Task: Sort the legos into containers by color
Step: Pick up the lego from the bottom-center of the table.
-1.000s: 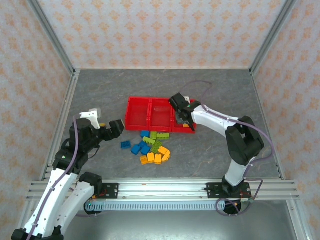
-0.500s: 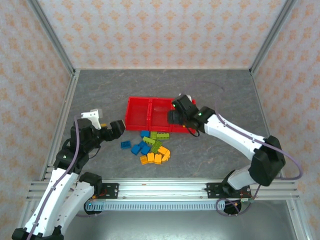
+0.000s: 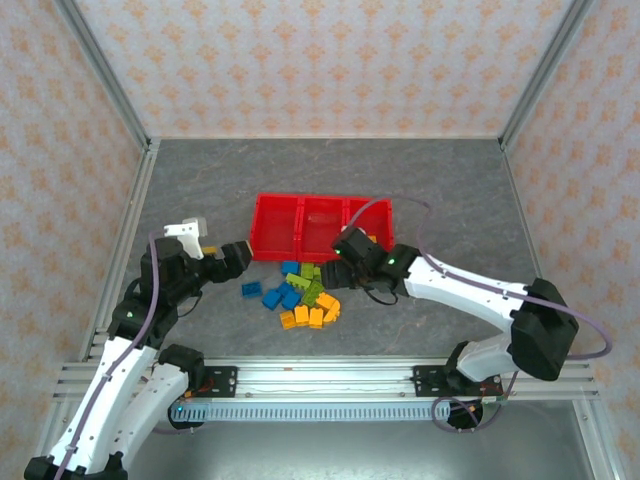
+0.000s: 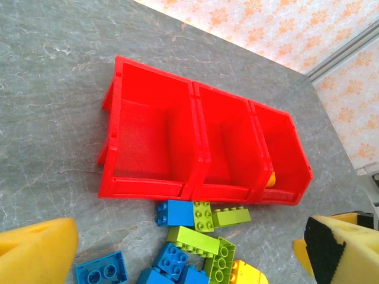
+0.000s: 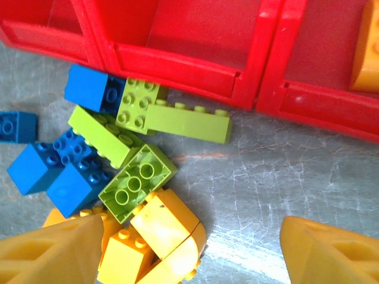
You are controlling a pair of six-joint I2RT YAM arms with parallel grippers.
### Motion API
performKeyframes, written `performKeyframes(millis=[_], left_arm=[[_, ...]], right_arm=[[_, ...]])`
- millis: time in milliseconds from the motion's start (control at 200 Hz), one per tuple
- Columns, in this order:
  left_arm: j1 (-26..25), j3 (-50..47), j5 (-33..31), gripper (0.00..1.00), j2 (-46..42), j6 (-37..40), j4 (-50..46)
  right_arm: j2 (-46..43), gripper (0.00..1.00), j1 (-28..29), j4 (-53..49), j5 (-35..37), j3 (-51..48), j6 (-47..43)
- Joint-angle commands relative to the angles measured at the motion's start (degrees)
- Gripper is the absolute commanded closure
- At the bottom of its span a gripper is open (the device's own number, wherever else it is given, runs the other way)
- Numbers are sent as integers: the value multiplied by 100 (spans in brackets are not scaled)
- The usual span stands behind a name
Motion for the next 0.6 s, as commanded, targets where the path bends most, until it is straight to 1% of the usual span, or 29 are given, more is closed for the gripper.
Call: performKeyframes(millis=[0,150,265,330,435,596], left_arm=[[-32,-59,213,1,49,59,160],[-30,-60,244,1,102,93,160],[-38,-48,267,1,96,86,140],[-49,-62,263,1,46,78,168],[-74,-111,309,1,-83,78,266],[-130,-128,429,1,-219,96,320]], right_arm=[[327,24,91,-22,-226,19,-431],[813,25,119,-236,-431,266,-993],[1075,25,213,-405,-385,423,-1336],[1117,25,249,-380,-371,462,-1396],[1189,25,260,-261,-551,520,-1442],[1470,25,277,-359,-501,587,-1500]])
